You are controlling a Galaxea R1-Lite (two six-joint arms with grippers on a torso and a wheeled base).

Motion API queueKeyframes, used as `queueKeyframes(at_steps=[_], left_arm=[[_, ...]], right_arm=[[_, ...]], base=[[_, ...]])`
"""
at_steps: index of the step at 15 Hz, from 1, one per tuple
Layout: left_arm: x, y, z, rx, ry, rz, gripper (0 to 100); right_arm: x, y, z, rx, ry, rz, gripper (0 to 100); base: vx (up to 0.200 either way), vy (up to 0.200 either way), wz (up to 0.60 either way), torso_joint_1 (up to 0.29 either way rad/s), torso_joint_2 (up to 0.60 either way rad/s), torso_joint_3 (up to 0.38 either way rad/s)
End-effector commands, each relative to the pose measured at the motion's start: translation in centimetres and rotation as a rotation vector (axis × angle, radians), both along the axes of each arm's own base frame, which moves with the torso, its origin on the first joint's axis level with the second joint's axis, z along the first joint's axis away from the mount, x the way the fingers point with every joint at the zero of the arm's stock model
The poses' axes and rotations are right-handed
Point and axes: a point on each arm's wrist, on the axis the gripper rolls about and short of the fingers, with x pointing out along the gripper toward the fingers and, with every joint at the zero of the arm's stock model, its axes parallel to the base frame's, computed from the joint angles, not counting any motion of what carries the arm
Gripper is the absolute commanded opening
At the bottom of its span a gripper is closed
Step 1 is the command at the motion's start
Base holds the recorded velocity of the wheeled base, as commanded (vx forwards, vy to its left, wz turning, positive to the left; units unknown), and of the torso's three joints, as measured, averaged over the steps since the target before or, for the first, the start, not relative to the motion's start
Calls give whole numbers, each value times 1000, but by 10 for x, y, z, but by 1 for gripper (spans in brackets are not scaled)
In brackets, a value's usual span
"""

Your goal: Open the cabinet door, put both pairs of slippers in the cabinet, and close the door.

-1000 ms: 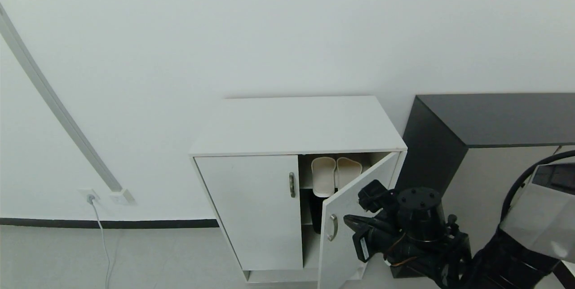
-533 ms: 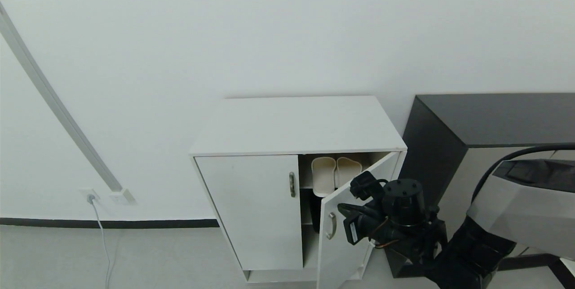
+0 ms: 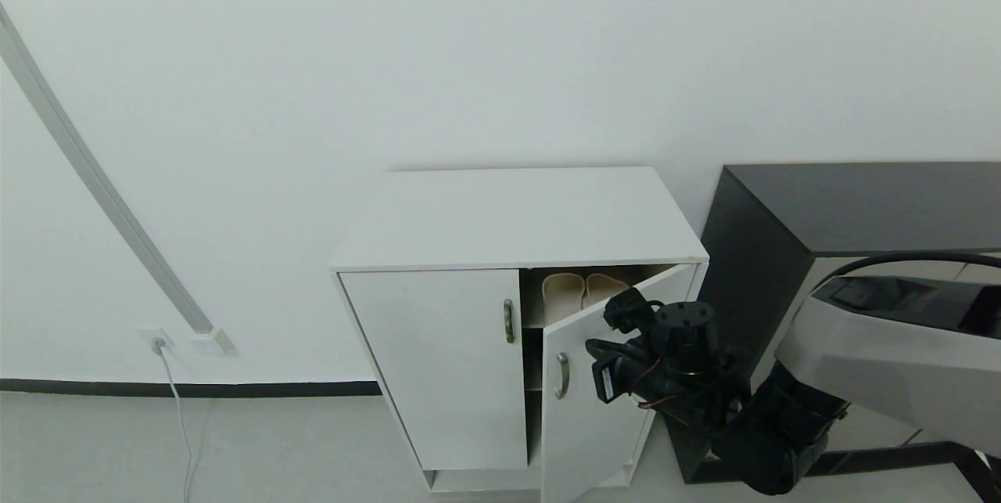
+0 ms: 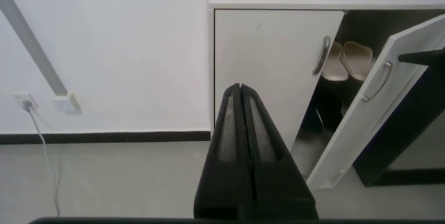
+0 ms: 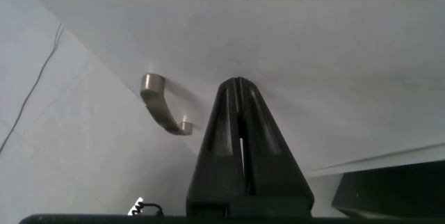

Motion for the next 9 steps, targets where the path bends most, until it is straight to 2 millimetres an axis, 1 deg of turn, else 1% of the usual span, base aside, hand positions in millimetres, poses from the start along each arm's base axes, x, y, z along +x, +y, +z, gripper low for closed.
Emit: queueKeyframes(at_steps=[1, 2, 3, 6, 9], left_arm=[[0, 0, 0, -1, 1, 1, 0], [0, 0, 0, -1, 1, 1, 0], [0, 0, 0, -1, 1, 1, 0], [0, 0, 0, -1, 1, 1, 0], [0, 0, 0, -1, 1, 1, 0]], right_arm=[[13, 6, -12, -2, -1, -6, 0], [15, 8, -13, 0, 0, -6, 0], [23, 12, -15, 0, -1, -9, 0], [36, 15, -15, 1, -2, -22, 0], [47, 20, -16, -1, 5, -26, 0]], base=[[0, 0, 0, 0, 0, 0], [0, 0, 0, 0, 0, 0], [0, 0, 0, 0, 0, 0], [0, 0, 0, 0, 0, 0], [0, 0, 0, 0, 0, 0]])
